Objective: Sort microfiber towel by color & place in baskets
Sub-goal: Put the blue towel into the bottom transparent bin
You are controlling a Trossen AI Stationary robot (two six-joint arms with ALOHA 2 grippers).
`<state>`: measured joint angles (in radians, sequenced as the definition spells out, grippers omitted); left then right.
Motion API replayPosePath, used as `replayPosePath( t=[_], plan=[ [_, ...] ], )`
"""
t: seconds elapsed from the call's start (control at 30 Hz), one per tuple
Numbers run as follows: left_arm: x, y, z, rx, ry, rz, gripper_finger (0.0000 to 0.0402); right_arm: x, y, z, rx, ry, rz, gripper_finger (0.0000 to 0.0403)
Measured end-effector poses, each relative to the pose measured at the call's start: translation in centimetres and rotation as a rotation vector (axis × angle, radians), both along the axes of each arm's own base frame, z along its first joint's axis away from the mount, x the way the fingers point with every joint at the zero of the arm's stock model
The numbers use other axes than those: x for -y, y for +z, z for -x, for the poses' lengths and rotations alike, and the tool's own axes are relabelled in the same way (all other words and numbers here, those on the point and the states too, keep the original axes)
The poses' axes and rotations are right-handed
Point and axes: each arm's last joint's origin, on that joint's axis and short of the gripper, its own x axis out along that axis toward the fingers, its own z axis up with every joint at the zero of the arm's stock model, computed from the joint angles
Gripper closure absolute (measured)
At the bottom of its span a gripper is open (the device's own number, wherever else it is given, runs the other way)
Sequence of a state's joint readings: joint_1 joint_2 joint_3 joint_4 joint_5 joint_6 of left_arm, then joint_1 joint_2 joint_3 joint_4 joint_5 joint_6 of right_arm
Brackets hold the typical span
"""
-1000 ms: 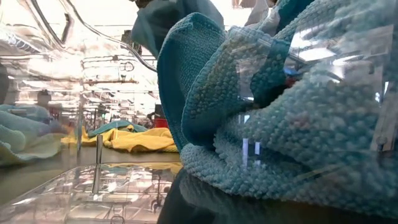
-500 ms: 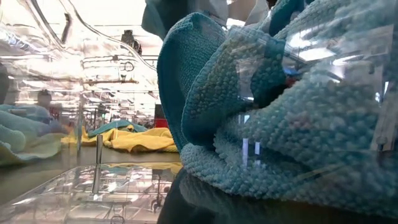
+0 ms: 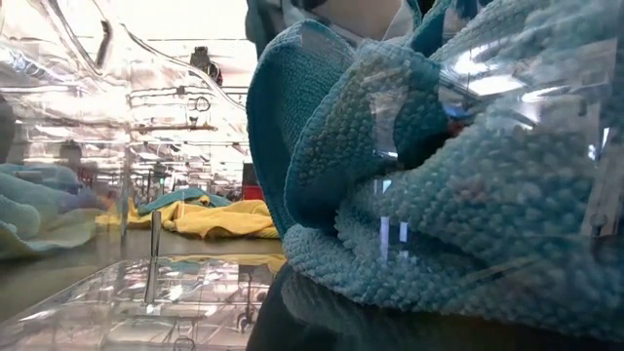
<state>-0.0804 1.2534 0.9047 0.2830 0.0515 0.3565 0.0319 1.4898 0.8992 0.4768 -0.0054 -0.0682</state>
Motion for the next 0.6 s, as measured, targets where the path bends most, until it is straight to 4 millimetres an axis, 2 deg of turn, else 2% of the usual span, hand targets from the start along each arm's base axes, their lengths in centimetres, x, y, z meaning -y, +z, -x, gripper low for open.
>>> replayPosePath(
  t=[0.13,0.23,0.4,0.6],
  plan=[
    [-0.43,-0.63,-0.49,-0.028,-0.008,0.007,0.0400,-0.06,0.19,-0.26,0.047,0.003,-0.001,0.0059],
    [-0.51,-0.63,-0.79,-0.005,-0.015,0.010,0.0400,-0.03,0.32,-0.29,0.063,0.001,0.000,0.0089],
    [-0.40,-0.18,-0.83,0.044,-0.043,0.008,0.0387,0.43,0.21,-0.30,0.051,-0.019,-0.007,0.0185],
    [-0.46,-0.03,-0.84,0.059,-0.022,0.012,0.0335,0.42,0.23,-0.30,0.054,-0.017,-0.007,0.0311]
  ],
)
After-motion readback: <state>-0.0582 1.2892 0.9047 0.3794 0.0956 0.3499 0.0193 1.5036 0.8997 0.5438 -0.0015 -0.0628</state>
